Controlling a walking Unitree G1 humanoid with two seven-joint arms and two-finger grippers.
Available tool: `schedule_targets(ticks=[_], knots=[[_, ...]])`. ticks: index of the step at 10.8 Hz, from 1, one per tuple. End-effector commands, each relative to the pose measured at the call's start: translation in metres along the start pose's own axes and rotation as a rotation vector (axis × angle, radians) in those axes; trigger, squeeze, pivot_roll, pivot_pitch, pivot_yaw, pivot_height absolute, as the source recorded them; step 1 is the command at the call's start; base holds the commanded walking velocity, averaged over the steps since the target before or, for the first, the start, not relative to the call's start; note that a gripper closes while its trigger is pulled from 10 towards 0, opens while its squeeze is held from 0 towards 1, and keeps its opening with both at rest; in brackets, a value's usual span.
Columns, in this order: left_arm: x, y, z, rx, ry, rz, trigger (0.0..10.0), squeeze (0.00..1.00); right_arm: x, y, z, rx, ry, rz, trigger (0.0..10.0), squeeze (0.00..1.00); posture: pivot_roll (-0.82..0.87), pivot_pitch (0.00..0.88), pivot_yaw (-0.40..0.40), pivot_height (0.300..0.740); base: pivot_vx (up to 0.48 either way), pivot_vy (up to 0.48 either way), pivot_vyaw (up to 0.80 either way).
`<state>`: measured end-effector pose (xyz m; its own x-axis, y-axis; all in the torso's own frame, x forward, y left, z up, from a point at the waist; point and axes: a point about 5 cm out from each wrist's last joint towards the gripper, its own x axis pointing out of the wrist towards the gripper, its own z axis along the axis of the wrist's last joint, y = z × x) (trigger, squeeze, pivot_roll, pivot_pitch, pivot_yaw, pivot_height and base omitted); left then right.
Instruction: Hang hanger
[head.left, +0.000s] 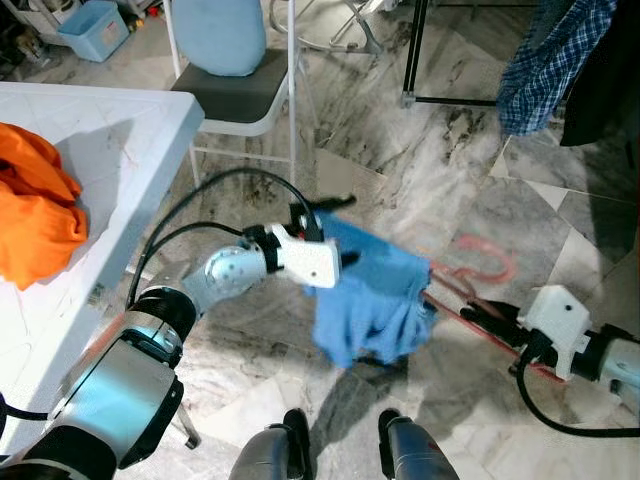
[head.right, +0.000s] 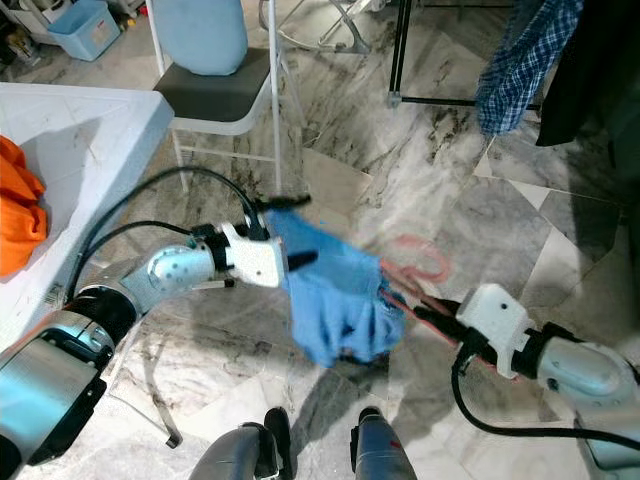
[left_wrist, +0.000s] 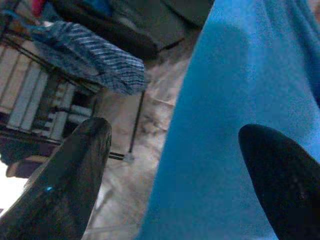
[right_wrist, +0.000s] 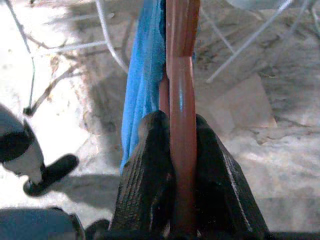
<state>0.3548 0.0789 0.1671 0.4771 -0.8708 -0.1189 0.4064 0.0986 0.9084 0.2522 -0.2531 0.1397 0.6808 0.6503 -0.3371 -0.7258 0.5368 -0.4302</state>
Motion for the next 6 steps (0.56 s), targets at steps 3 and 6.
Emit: schedule_targets(ticks=[3, 6], knots=[[-0.002, -0.008, -0.002, 0.008, 0.007, -0.057, 10.0, 1.00, 0.001, 0.003, 0.003, -0.039, -0.014, 0.050, 10.0, 0.00, -0.25, 0.293, 0.141, 0.740, 0.000, 0.000, 0.00], [0.019, 0.002, 0.007, -0.074, 0.017, -0.198, 0.0, 0.00, 0.001, -0.014, 0.006, -0.204, 0.049, 0.100, 10.0, 0.00, -0.25, 0.301, 0.151, 0.740, 0.000, 0.000, 0.00]])
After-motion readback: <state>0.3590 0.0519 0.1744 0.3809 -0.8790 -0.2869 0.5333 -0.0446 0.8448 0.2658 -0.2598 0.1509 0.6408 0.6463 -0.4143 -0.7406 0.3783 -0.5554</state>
